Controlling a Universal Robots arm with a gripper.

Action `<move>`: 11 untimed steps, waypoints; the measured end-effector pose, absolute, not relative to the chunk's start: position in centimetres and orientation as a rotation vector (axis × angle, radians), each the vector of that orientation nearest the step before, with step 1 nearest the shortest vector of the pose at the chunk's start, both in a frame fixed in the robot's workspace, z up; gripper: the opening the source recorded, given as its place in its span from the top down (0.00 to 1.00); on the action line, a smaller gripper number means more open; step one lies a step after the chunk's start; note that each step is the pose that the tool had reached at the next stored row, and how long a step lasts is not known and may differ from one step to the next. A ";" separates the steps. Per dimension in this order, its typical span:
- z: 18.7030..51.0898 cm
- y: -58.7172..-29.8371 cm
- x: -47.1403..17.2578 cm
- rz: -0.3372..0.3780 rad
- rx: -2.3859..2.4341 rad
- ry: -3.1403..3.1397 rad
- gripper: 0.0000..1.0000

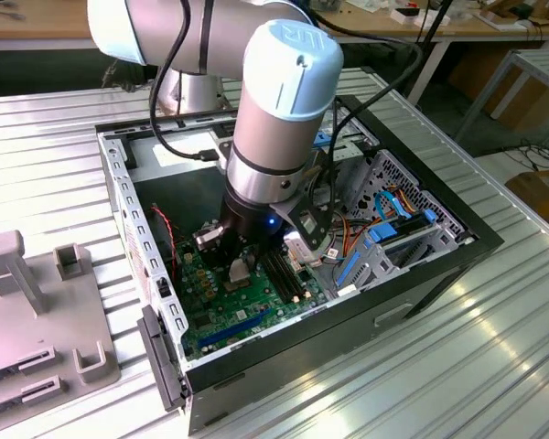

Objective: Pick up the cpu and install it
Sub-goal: 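Place the cpu into insertion slot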

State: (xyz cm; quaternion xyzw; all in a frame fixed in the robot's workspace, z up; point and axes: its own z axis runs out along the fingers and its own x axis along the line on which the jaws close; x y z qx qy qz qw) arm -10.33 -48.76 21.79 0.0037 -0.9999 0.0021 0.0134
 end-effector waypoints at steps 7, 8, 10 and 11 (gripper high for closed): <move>21.3 -48.8 -10.3 0.007 0.016 -3.115 0.53; 21.3 -48.8 -10.3 0.006 0.016 -3.115 0.53; 21.3 -48.8 -10.3 0.006 0.016 -3.115 0.53; 21.3 -48.8 -10.3 0.006 0.016 -3.115 0.53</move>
